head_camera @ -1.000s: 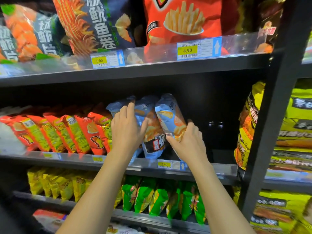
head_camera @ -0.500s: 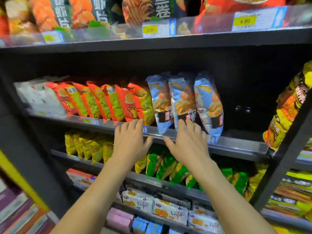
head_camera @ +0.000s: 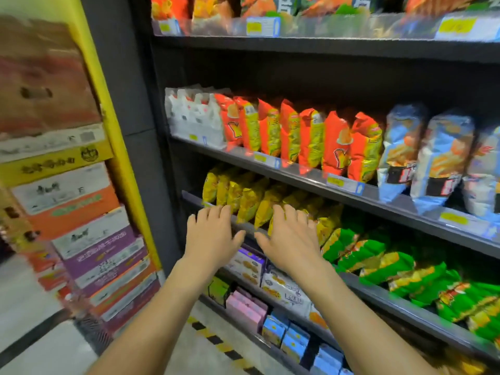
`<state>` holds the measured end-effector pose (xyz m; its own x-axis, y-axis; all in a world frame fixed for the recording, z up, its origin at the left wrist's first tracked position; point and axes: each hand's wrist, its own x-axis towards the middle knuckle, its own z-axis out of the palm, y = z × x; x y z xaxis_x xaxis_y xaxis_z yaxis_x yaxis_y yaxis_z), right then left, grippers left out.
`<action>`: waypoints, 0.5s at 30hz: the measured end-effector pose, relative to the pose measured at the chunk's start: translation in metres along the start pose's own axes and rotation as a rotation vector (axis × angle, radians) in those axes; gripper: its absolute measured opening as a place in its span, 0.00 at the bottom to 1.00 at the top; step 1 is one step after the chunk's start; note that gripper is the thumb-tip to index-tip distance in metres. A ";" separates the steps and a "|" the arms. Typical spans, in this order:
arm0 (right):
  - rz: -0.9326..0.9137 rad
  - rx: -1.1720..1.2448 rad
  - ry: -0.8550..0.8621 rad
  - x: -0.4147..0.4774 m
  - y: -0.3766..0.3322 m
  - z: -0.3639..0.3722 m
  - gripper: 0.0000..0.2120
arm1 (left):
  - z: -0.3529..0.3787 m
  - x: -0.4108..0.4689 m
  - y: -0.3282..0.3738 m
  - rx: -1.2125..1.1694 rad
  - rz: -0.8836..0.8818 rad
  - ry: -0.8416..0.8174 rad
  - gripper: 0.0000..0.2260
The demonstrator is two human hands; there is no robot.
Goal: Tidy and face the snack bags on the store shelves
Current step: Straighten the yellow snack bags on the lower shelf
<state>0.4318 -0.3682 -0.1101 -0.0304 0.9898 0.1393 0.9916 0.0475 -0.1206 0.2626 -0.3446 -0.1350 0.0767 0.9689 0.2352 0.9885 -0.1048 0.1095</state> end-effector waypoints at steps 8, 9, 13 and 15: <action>-0.076 0.008 -0.037 0.040 -0.081 0.033 0.34 | 0.007 0.016 -0.088 -0.008 -0.126 -0.022 0.30; -0.084 0.008 -0.035 0.048 -0.088 0.037 0.34 | 0.009 0.022 -0.094 -0.012 -0.137 -0.030 0.30; -0.107 -0.009 -0.034 0.089 -0.109 0.062 0.34 | 0.025 0.055 -0.118 -0.008 -0.151 -0.065 0.31; -0.106 -0.023 -0.039 0.115 -0.116 0.078 0.35 | 0.035 0.079 -0.129 -0.009 -0.140 -0.074 0.31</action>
<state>0.3036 -0.2492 -0.1563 -0.1402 0.9838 0.1120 0.9851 0.1500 -0.0847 0.1456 -0.2471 -0.1646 -0.0524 0.9880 0.1450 0.9890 0.0312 0.1445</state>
